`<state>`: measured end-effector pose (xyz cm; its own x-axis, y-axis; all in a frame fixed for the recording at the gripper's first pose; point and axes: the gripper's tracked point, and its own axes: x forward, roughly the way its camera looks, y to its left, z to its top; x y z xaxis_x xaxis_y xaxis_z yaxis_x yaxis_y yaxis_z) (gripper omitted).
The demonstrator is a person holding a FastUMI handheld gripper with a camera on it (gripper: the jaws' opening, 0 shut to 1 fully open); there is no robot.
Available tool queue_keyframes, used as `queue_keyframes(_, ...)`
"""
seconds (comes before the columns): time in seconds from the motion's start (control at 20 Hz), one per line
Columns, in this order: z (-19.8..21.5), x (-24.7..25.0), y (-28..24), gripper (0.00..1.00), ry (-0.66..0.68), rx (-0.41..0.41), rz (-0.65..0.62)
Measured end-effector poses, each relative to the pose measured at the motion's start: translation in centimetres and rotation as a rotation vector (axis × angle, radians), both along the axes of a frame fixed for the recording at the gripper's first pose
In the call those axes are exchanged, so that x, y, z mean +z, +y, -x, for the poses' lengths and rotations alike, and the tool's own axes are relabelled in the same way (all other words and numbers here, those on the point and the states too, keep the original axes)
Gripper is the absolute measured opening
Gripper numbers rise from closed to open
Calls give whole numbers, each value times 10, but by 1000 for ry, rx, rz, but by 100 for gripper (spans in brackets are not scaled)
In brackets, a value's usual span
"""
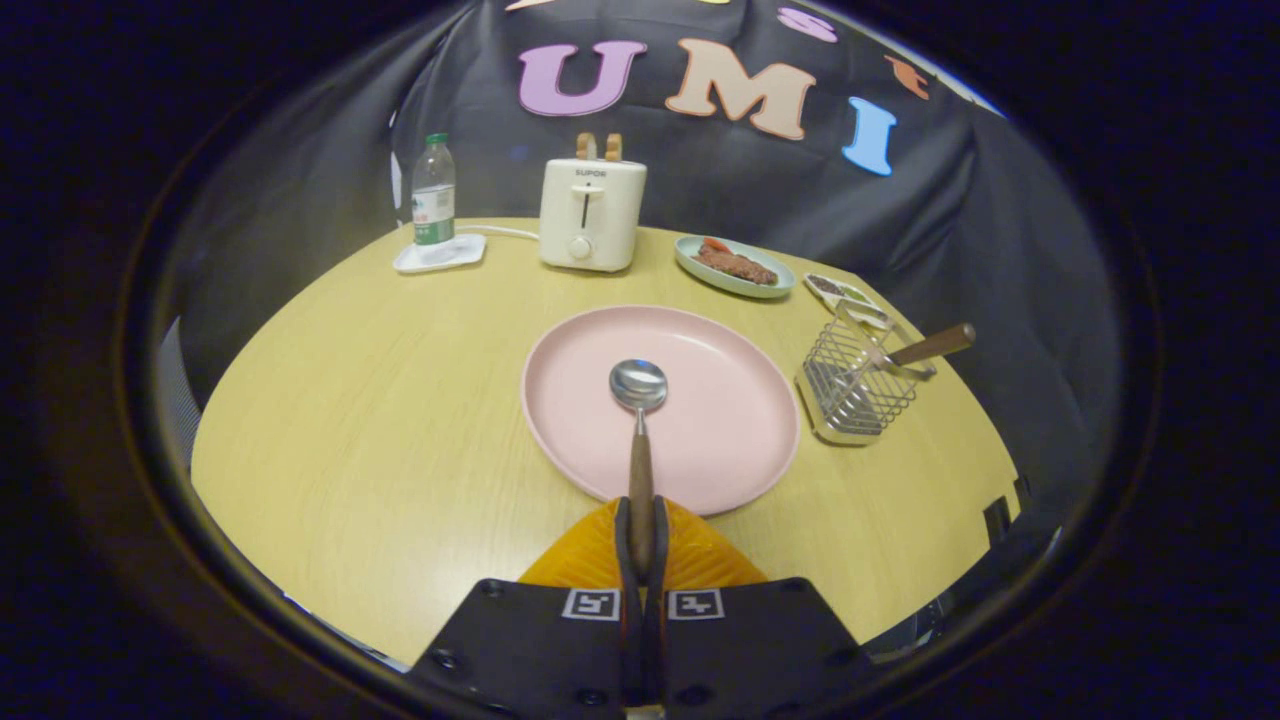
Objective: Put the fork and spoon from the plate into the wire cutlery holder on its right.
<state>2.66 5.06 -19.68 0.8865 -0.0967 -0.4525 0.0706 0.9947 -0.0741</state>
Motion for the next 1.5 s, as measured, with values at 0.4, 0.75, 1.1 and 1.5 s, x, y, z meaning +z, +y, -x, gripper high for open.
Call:
queue_keyframes(0.4,9,21,-8,3,-8,-26,17)
queue_keyframes(0.75,13,58,-13,3,-28,-39,-9)
queue_keyframes(1.1,4,96,-38,4,-19,-138,-57)
queue_keyframes(1.5,-9,117,-85,4,54,-374,-145)
